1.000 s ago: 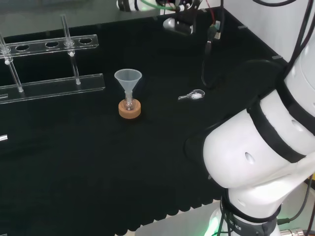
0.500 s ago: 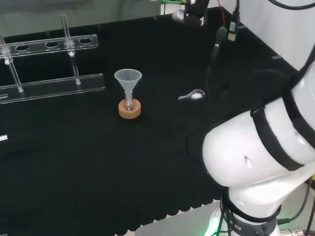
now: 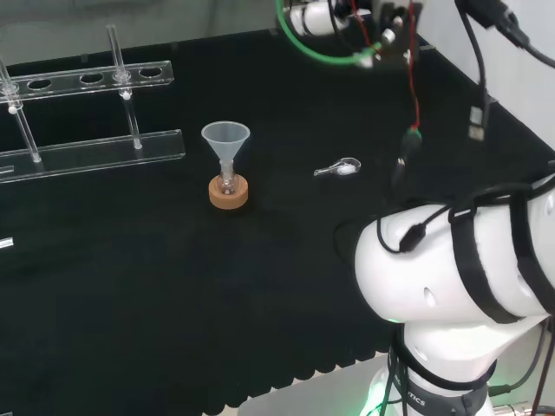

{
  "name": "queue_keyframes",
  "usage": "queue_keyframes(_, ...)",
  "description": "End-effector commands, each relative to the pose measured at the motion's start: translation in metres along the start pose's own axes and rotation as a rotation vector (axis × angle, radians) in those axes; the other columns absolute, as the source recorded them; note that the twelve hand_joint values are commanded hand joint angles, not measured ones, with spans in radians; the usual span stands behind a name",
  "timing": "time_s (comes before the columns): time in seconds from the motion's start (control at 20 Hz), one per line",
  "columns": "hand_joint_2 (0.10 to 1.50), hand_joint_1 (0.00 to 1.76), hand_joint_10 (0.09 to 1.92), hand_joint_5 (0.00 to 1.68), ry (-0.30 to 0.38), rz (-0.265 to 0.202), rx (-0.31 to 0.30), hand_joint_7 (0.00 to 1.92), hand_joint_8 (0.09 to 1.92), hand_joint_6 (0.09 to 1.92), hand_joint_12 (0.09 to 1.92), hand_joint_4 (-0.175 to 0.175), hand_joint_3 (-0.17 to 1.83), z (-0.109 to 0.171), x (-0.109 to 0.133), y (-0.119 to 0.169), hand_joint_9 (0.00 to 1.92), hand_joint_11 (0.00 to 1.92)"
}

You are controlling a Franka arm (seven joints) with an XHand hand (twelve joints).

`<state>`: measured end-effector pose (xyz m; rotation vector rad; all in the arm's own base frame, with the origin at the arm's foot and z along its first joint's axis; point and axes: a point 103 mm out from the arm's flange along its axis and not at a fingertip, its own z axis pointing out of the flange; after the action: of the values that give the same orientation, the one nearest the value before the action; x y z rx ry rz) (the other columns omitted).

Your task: Pick up the weighing funnel.

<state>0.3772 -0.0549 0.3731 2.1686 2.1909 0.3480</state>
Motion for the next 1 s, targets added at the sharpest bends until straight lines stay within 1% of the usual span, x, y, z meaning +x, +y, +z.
queue_keyframes(0.05,0.71,0.59,0.72,0.55,-0.275,-0.078,0.013,0.46,0.77,0.12,1.31,-0.071,0.01,0.043,-0.116,-0.031,0.66,0.72)
queue_keyframes(0.1,0.71,0.59,0.73,0.55,-0.27,-0.093,0.018,0.45,0.77,0.12,1.32,-0.07,0.01,0.049,-0.126,-0.033,0.65,0.71)
queue_keyframes(0.15,0.71,0.59,0.74,0.55,-0.268,-0.099,0.031,0.44,0.78,0.12,1.33,-0.069,0.01,0.054,-0.134,-0.034,0.63,0.7)
queue_keyframes(0.25,0.71,0.58,0.76,0.55,-0.263,-0.108,0.053,0.43,0.78,0.12,1.34,-0.068,0.01,0.065,-0.142,-0.035,0.61,0.68)
queue_keyframes(0.35,0.71,0.58,0.76,0.55,-0.244,-0.109,0.061,0.42,0.78,0.12,1.34,-0.067,0.01,0.074,-0.149,-0.037,0.59,0.67)
queue_keyframes(0.45,0.71,0.58,0.77,0.55,-0.23,-0.102,0.086,0.42,0.79,0.13,1.35,-0.067,0.01,0.086,-0.155,-0.038,0.58,0.66)
queue_keyframes(0.55,0.71,0.58,0.78,0.55,-0.224,-0.101,0.112,0.42,0.79,0.13,1.36,-0.066,0.01,0.101,-0.158,-0.037,0.58,0.66)
queue_keyframes(0.7,0.71,0.58,0.78,0.55,-0.194,-0.143,0.16,0.42,0.79,0.13,1.36,-0.064,0.01,0.127,-0.156,-0.032,0.57,0.65)
queue_keyframes(0.8,0.71,0.57,0.78,0.56,-0.192,-0.159,0.189,0.42,0.79,0.14,1.36,-0.063,0.01,0.139,-0.154,-0.029,0.57,0.64)
queue_keyframes(1.0,0.72,0.56,0.79,0.58,-0.17,-0.169,0.232,0.43,0.8,0.15,1.36,-0.06,0.01,0.163,-0.151,-0.018,0.57,0.62)
